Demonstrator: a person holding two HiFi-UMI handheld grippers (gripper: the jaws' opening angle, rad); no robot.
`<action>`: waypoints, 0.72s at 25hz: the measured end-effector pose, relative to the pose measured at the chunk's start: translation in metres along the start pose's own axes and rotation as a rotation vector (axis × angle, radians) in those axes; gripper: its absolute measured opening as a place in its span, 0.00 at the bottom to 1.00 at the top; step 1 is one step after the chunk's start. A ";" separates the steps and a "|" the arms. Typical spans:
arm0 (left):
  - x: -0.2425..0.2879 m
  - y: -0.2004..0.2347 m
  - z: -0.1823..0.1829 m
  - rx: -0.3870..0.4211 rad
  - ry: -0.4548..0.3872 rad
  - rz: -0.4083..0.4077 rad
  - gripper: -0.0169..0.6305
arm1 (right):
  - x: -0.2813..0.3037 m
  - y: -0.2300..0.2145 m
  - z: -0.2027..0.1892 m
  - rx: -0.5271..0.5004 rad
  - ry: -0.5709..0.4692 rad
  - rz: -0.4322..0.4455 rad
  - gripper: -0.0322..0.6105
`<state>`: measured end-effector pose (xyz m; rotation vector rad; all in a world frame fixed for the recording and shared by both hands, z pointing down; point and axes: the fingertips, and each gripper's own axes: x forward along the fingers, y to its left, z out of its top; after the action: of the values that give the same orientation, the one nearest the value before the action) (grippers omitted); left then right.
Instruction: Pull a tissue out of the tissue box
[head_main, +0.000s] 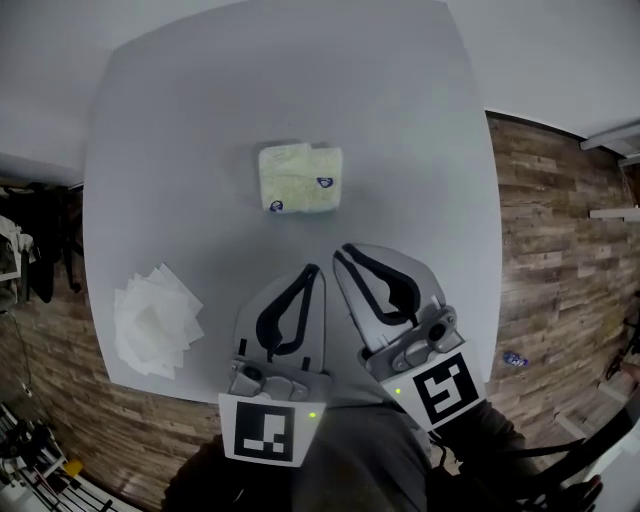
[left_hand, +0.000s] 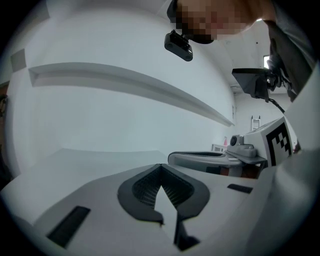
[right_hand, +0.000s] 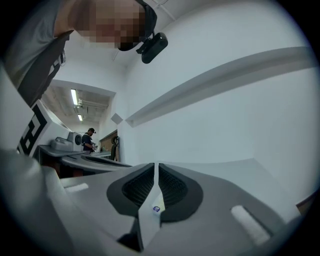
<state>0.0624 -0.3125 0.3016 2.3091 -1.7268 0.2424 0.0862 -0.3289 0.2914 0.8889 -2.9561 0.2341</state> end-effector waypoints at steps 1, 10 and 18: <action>0.012 0.005 -0.004 -0.012 0.002 0.000 0.03 | 0.007 -0.009 -0.004 -0.008 0.015 -0.002 0.10; 0.084 0.053 -0.077 -0.162 0.106 -0.023 0.03 | 0.067 -0.066 -0.058 -0.253 0.113 0.007 0.24; 0.110 0.071 -0.105 -0.218 0.122 -0.017 0.03 | 0.093 -0.085 -0.100 -0.352 0.180 0.056 0.26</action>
<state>0.0272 -0.4014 0.4392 2.1067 -1.5895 0.1779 0.0555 -0.4339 0.4095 0.6995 -2.7341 -0.1906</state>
